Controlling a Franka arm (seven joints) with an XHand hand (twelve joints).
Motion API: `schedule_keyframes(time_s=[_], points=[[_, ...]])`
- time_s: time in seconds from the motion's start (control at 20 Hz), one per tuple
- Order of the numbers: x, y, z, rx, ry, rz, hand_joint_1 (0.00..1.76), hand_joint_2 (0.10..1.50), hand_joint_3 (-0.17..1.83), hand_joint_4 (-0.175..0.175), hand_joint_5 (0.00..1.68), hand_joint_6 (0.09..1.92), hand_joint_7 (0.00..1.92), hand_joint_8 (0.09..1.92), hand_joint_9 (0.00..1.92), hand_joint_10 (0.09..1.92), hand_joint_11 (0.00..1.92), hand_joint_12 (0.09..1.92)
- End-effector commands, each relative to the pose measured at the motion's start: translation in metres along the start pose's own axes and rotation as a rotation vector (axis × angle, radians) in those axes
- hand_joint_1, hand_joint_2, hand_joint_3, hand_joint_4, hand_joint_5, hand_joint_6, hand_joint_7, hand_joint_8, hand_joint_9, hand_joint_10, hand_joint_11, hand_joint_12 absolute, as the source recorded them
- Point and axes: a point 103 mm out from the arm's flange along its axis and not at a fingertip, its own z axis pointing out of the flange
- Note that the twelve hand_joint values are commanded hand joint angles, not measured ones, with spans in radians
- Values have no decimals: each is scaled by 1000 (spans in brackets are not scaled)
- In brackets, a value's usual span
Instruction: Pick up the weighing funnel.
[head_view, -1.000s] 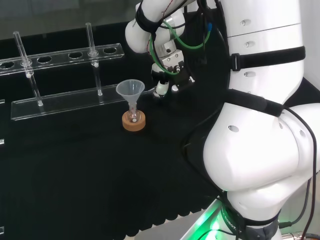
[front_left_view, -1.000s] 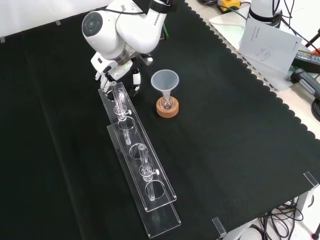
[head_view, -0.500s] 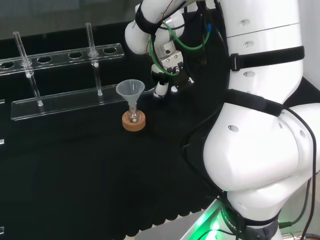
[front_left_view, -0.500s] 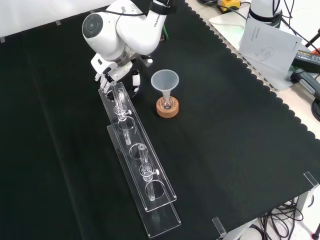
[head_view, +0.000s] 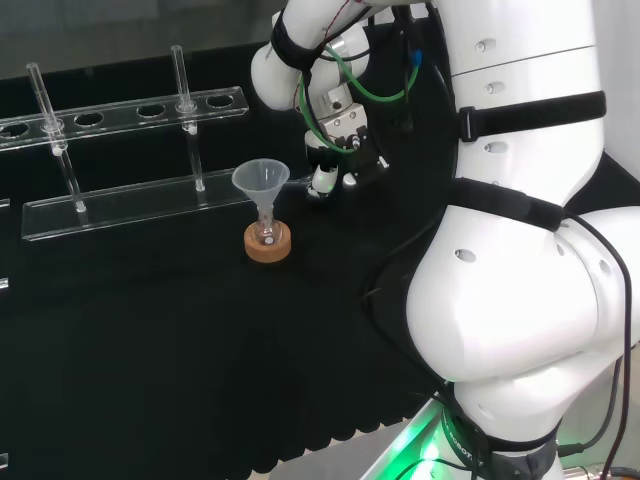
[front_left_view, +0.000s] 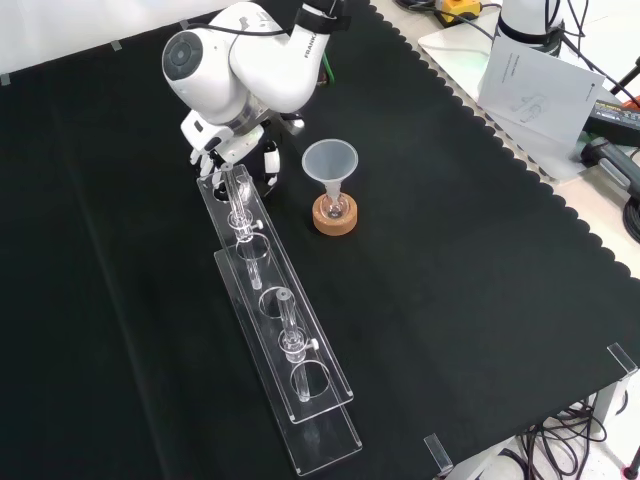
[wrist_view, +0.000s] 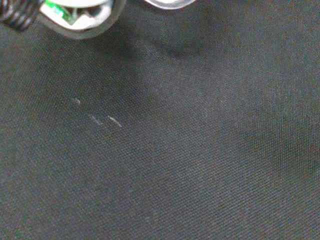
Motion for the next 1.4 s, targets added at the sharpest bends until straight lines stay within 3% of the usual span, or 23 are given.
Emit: schedule_keyframes(time_s=[0.05,0.15,0.4,1.05,1.4], points=[[-1,-2,0,-19,-6,11,1035,839,375,153,1099,786,570,681,815,508,504,1290],[-2,-4,-2,-35,0,12,1074,787,476,171,1160,785,599,659,849,484,528,1271],[-5,-9,-11,-72,33,18,1091,698,655,175,1177,841,625,642,898,460,579,1251],[-28,-34,-14,-143,209,76,1098,690,648,175,1202,794,660,657,973,435,687,1185],[-47,-48,-23,-182,248,101,1099,696,633,175,1205,783,670,655,988,419,706,1158]])
